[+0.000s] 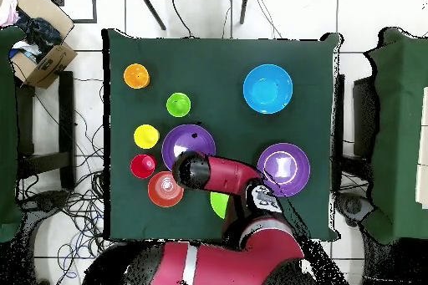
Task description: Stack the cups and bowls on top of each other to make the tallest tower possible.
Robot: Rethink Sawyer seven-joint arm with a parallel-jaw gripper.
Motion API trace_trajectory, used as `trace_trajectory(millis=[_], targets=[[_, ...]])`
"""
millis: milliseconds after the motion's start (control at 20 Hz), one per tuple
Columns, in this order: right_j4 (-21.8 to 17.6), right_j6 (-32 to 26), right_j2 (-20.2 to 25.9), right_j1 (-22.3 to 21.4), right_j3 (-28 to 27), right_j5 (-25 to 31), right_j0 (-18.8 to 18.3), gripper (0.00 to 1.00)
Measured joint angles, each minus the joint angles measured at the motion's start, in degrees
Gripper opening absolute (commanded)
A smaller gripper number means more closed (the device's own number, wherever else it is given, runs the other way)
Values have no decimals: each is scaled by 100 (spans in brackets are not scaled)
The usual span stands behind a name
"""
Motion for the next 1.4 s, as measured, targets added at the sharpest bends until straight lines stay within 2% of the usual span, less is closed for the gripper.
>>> trace_trajectory(millis=[450, 1000, 1400], targets=[[36, 0, -17, 114, -505, 483, 173, 0], [33, 0, 7, 320, -1199, 1563, 144, 0], [-91, 0, 178, 595, -1946, 2681, -43, 0]])
